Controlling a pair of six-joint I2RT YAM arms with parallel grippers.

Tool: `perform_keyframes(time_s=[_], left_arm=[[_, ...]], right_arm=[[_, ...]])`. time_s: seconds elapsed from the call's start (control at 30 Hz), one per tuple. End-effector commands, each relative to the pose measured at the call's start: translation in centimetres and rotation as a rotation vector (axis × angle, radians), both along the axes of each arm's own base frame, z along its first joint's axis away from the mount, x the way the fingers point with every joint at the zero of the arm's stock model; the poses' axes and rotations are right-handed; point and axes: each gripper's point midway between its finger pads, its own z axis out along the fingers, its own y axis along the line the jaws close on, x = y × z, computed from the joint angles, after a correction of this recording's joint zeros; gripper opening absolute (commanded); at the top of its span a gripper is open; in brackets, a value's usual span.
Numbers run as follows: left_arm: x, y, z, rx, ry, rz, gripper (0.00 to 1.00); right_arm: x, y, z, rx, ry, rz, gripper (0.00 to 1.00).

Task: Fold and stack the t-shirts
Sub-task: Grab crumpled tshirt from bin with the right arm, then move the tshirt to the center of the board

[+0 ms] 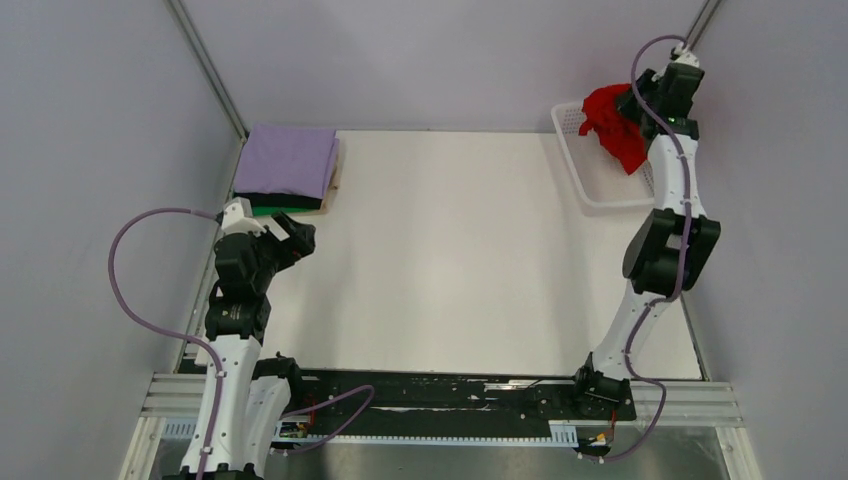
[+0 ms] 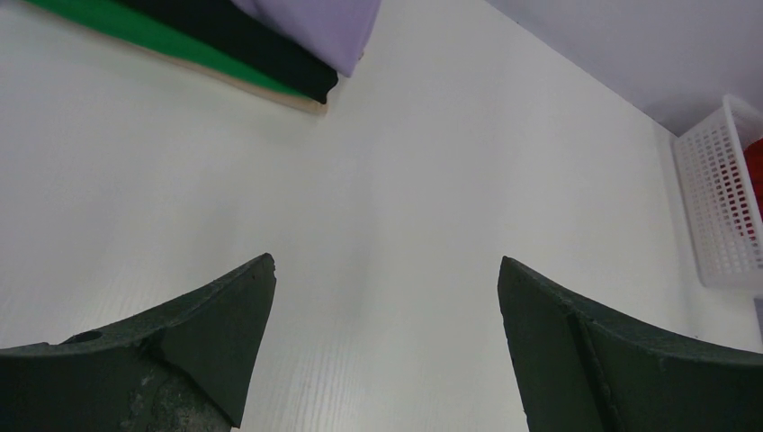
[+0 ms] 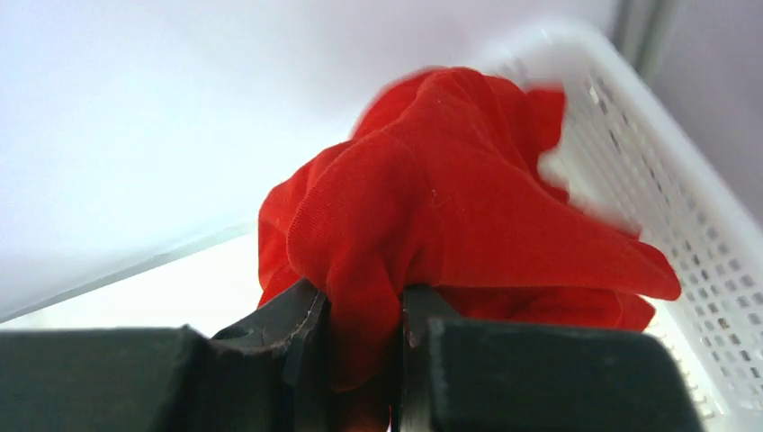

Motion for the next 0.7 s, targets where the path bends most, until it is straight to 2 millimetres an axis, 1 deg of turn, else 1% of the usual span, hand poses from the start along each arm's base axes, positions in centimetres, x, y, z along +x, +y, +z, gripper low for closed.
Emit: perform_keyframes(time_s=[0.0,0.07,0.1,0.13,0.17,0.2,0.27,0.37,0.43,0.5,0.57,0.6,0.67], left_arm=[[0.0,-0.6,1.5,-0.032,-0.031,-0.017,1.0],[0.0,-0.6,1.6,-0.036,-0.03,-0.018,1.0],[0.0,-0.5,1.7,-0.043,-0.027,-0.009,1.0],[-0.1,-0.5,1.6,-0.05,-0.014,-0.002,1.0],[-0.2,-0.5,1.4,-0.06,0.004,0.005,1.0],[-0.2,-0.5,1.7,-0.063,0.008,0.003,1.0],[-0.4,-0.9,1.6,-0.072,0.026,-0.015,1.0],[-0.6,-1.4,1.6,-0.088,0.032,-0.037,1.0],[-0.7,-1.4,1.6,-0.095,0.034,-0.035,1.0],[-0.7,-1.5,1.5,-0.104,0.041,-0.035,1.0],[-0.7,-1.7,1.4,-0.114,0.048,-0.041,1.0],[-0.7,-1.8,1.4,-0.12,0.051,-0.045,1.0],[-0.8,-1.8,1.2,-0.13,0.063,-0.044,1.0]], right_arm=[[-7.0,7.9,20.7,-0.094,-0.433,0.286,0.0],[-10.3,12.1,23.1,-0.079,-0.48,0.437,0.0],[-12.0,14.6,24.0,-0.063,-0.499,0.532,0.0],[-13.6,16.7,25.0,-0.043,-0.517,0.601,0.0],[-15.1,18.7,25.6,-0.023,-0.527,0.662,0.01],[-16.8,20.8,26.2,-0.01,-0.541,0.738,0.01],[-19.9,24.6,26.9,0.023,-0.551,0.87,0.02],[-24.7,30.9,27.4,0.08,-0.555,1.085,0.03],[-27.6,34.2,27.2,0.096,-0.544,1.215,0.03],[-29.3,36.6,26.1,0.122,-0.508,1.277,0.04],[-30.1,37.6,23.8,0.151,-0.442,1.308,0.07],[-29.9,37.7,21.9,0.164,-0.395,1.305,0.1],[-29.0,37.3,17.0,0.174,-0.283,1.239,0.17]])
